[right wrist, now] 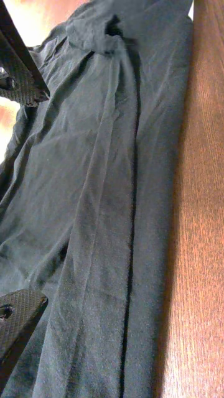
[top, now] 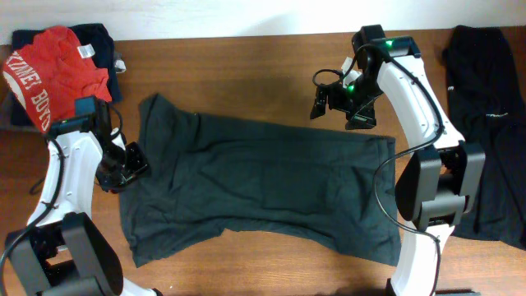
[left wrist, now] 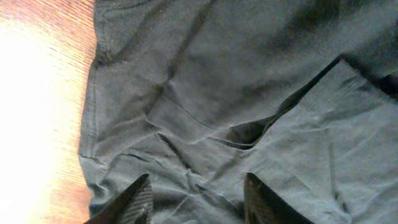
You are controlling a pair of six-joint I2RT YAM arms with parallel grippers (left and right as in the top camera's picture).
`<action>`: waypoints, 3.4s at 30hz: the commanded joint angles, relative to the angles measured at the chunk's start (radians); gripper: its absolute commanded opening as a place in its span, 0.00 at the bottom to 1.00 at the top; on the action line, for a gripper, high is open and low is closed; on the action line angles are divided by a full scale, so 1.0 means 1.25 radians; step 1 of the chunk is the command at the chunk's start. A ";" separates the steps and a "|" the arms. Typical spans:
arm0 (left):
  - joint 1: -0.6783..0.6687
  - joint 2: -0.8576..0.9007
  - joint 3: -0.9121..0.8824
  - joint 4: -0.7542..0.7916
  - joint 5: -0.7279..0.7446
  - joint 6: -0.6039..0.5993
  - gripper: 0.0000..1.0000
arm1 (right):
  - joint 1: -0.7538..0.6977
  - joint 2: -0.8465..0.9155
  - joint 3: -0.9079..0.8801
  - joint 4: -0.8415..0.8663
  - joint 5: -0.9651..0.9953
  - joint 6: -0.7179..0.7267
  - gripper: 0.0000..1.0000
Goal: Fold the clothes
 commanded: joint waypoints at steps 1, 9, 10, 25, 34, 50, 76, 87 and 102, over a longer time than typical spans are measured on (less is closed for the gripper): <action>0.002 -0.019 0.001 -0.006 -0.006 -0.003 0.55 | 0.005 -0.006 -0.003 0.000 0.001 -0.002 0.99; -0.022 -0.019 0.001 0.082 0.121 0.073 0.53 | 0.005 -0.006 -0.003 0.000 -0.007 -0.001 0.99; -0.035 -0.019 0.000 0.096 0.129 0.094 0.53 | 0.005 -0.006 -0.003 0.001 -0.007 -0.001 0.99; -0.182 0.107 -0.001 0.245 0.049 0.171 0.56 | 0.005 -0.006 -0.003 -0.001 -0.007 -0.002 0.99; -0.182 0.142 -0.001 0.251 0.049 0.212 0.50 | 0.005 -0.006 -0.003 0.000 -0.007 -0.001 0.99; -0.182 0.202 -0.002 0.254 0.059 0.212 0.50 | 0.005 -0.006 -0.003 0.000 -0.007 -0.002 0.99; -0.185 0.203 0.089 0.121 0.067 0.211 0.01 | 0.005 -0.006 -0.003 0.003 -0.007 -0.002 0.99; -0.204 0.201 0.091 0.057 0.139 0.212 0.01 | 0.005 -0.006 -0.003 0.003 -0.007 -0.002 0.99; -0.274 0.192 0.091 0.031 0.133 0.233 0.01 | 0.005 -0.006 -0.003 0.011 -0.007 -0.002 0.99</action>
